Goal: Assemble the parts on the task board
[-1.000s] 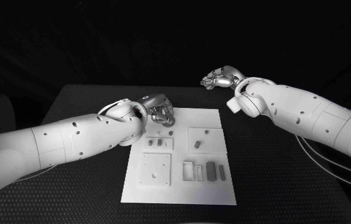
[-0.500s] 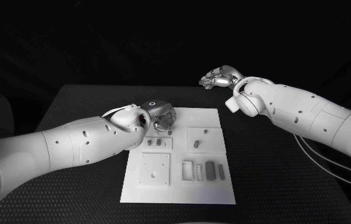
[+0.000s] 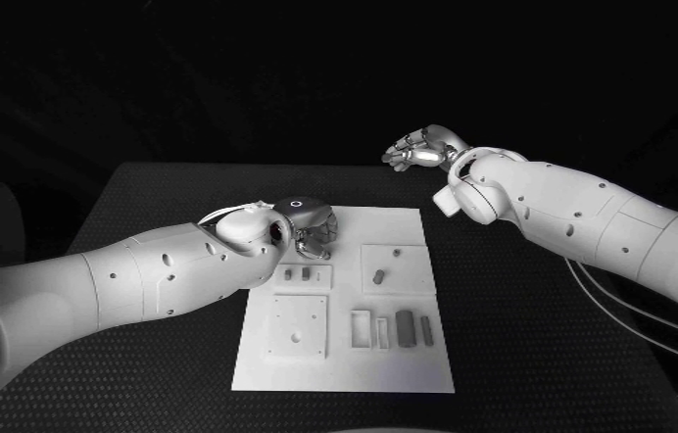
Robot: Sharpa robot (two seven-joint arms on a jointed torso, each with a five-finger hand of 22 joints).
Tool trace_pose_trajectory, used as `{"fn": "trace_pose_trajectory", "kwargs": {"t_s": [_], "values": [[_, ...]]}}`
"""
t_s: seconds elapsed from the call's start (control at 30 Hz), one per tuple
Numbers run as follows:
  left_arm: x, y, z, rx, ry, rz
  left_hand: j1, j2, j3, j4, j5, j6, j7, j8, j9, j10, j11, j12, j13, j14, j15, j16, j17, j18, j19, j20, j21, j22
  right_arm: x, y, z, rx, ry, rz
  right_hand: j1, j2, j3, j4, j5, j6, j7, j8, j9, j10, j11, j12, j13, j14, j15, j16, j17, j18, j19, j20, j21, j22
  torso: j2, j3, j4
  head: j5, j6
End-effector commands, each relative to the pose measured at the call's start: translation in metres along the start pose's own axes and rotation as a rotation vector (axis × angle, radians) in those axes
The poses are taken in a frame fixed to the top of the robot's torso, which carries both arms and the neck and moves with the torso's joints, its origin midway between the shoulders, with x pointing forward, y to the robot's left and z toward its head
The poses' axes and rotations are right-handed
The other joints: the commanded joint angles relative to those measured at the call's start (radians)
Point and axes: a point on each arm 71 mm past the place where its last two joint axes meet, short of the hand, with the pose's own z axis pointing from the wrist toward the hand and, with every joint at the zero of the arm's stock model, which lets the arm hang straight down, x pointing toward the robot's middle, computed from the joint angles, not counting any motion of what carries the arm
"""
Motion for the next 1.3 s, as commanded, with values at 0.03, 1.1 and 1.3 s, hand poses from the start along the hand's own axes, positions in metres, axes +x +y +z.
{"fn": "trace_pose_trajectory", "kwargs": {"t_s": [0.03, 1.1, 1.3], "values": [[0.005, -0.003, 0.001, 0.019, 0.052, 0.016, -0.003, 0.010, -0.005, 0.000, 0.007, 0.007, 0.000, 0.003, -0.003, 0.007, -0.001, -0.006, -0.003, 0.006, 0.002, 0.005, -0.002, 0.007, 0.002, -0.044, 0.003, 0.021, 0.002, 0.001, 0.000, -0.009, 0.015, 0.002, 0.003, 0.006, -0.006, 0.000, 0.004, -0.008, 0.024, 0.006, -0.001, 0.006, 0.002, -0.005, -0.001, -0.006, -0.001, -0.003, -0.001, -0.013, -0.007, 0.001, -0.004, 0.002, 0.000, -0.0005, 0.0005, -0.002, -0.002], [0.017, -0.002, 0.005, 0.013, 0.046, 0.000, -0.004, 0.068, 0.008, 0.000, 0.018, 0.035, 0.010, 0.019, -0.031, 0.071, -0.004, -0.024, -0.012, 0.024, -0.002, 0.028, -0.016, 0.012, 0.012, -0.047, 0.019, 0.017, 0.003, 0.003, -0.001, -0.014, 0.020, 0.003, 0.003, 0.005, -0.007, -0.001, 0.004, -0.008, 0.025, 0.007, -0.002, 0.007, 0.002, -0.006, -0.001, -0.006, 0.000, -0.003, -0.001, -0.012, -0.007, 0.002, -0.005, 0.003, -0.001, 0.0001, 0.0017, -0.010, -0.008], [0.018, -0.003, 0.006, 0.016, 0.053, -0.002, -0.007, 0.075, 0.009, 0.003, 0.019, 0.036, 0.012, 0.020, -0.034, 0.076, -0.004, -0.027, -0.013, 0.027, -0.001, 0.031, -0.017, 0.013, 0.013, -0.048, 0.020, 0.017, 0.004, 0.003, -0.001, -0.015, 0.022, 0.004, 0.003, 0.005, -0.007, -0.001, 0.004, -0.008, 0.024, 0.007, -0.002, 0.007, 0.002, -0.007, -0.001, -0.006, -0.001, -0.004, -0.001, -0.012, -0.007, 0.002, -0.005, 0.003, -0.001, 0.0003, 0.0021, -0.011, -0.007]]}}
